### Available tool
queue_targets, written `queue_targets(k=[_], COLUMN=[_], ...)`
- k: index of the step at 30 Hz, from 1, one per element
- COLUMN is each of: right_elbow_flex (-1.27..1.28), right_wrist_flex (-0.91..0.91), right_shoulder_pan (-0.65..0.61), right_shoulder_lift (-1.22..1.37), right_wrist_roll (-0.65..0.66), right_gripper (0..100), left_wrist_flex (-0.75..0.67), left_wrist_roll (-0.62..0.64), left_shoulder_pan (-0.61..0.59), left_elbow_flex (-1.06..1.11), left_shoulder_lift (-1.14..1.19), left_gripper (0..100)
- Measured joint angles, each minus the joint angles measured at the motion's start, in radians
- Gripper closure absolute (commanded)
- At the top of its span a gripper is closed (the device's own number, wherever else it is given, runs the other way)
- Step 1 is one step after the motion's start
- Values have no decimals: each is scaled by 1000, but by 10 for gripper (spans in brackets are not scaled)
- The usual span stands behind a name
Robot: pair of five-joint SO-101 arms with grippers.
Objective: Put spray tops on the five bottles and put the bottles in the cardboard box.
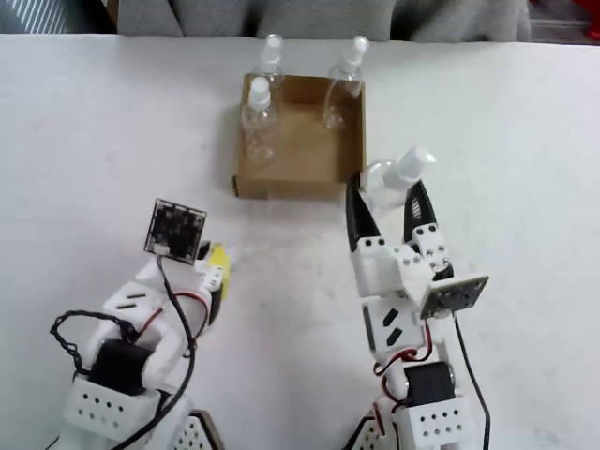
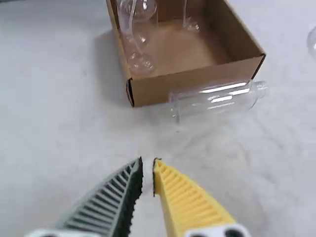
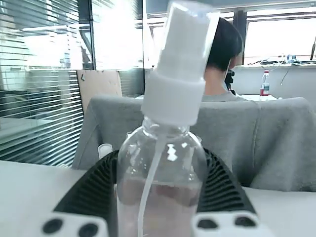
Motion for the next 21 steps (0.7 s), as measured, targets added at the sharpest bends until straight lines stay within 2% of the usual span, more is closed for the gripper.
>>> queue_targets(k=[4, 11, 15, 21], right_elbow_flex=[-58, -302, -414, -453], right_wrist_flex=[-11, -12, -83, -285], right_shoulder_pan=[-3, 5, 3, 3], right_shoulder_lift=[32, 387, 594, 829], right_wrist_roll=[5, 5, 5, 5], right_gripper=[982, 981, 981, 981], left_wrist_flex=[-87, -288, -325, -328], left_wrist_roll=[0, 0, 0, -25], left_shoulder_pan=[-66, -199, -247, -282], left_elbow_flex=[106, 256, 299, 341], left_shoulder_lift=[0, 2, 2, 2], left_gripper=[980, 980, 980, 980])
